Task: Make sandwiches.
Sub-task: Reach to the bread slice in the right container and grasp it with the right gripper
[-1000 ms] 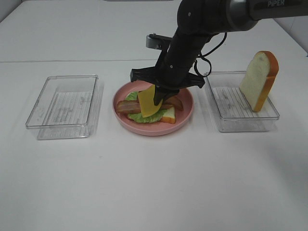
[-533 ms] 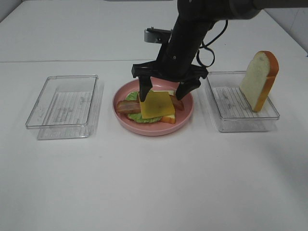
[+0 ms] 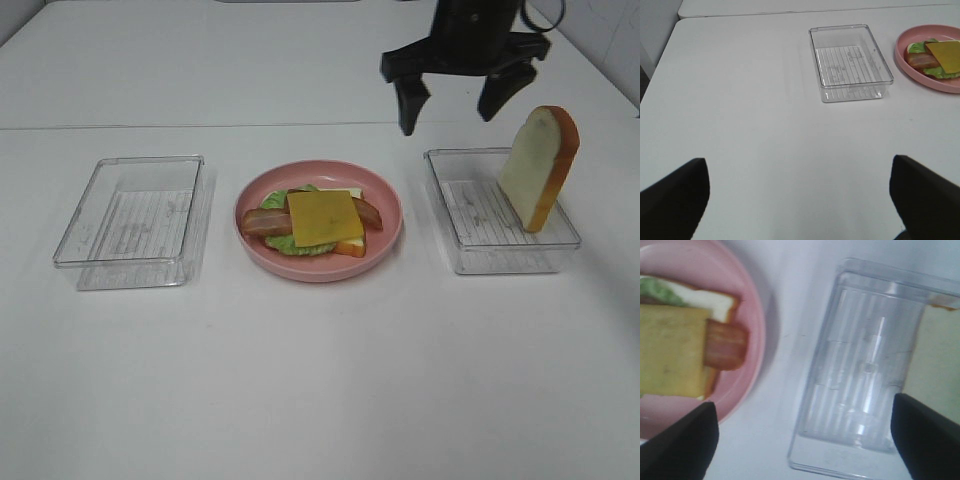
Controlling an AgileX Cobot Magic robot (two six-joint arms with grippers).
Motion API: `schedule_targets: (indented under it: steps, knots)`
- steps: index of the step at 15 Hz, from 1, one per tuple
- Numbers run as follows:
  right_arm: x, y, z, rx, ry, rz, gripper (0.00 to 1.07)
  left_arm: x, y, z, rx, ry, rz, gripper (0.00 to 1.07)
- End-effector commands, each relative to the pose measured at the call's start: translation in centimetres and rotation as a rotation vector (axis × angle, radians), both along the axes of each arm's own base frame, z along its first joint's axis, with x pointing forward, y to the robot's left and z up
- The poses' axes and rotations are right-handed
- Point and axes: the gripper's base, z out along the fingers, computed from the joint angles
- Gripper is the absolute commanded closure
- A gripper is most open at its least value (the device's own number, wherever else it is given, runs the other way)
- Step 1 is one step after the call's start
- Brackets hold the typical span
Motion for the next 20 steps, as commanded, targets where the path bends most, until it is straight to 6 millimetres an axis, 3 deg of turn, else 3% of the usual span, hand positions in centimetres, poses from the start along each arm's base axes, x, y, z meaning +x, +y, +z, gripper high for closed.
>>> schedule_targets:
  steps: [1, 3, 7, 14, 16, 17, 18, 20]
  knots:
    - [0.0, -5.2, 0.6, -0.02, 0.1, -0.097, 0.19, -0.2, 0.0, 0.0, 0.0, -0.016, -0.002, 0.17]
    - [0.6, -10.2, 0.6, -0.005, 0.1, -0.195, 0.19, -0.2, 0.0, 0.0, 0.0, -0.016, -0.002, 0.17]
    - [1.4, -14.3, 0.2, 0.09, 0.056, -0.266, 0.2, -0.2, 0.0, 0.0, 0.0, -0.016, -0.002, 0.17]
    - [3.3, -13.9, -5.9, 0.119, 0.133, -0.26, 0.24, -0.2, 0.0, 0.0, 0.0, -0.016, -0.002, 0.17]
    - [3.5, -13.8, -6.7, 0.136, 0.141, -0.266, 0.35, -0.2, 0.0, 0.0, 0.0, -0.016, -0.002, 0.17]
    - [3.5, -13.7, -7.2, 0.143, 0.154, -0.271, 0.45, -0.2, 0.0, 0.0, 0.0, -0.016, -0.002, 0.17]
    - [3.6, -13.7, -7.4, 0.146, 0.156, -0.272, 0.66, -0.2, 0.0, 0.0, 0.0, -0.016, -0.002, 0.17]
    - [3.5, -13.6, -7.4, 0.159, 0.162, -0.274, 0.94, -0.2, 0.0, 0.0, 0.0, -0.016, -0.002, 0.17]
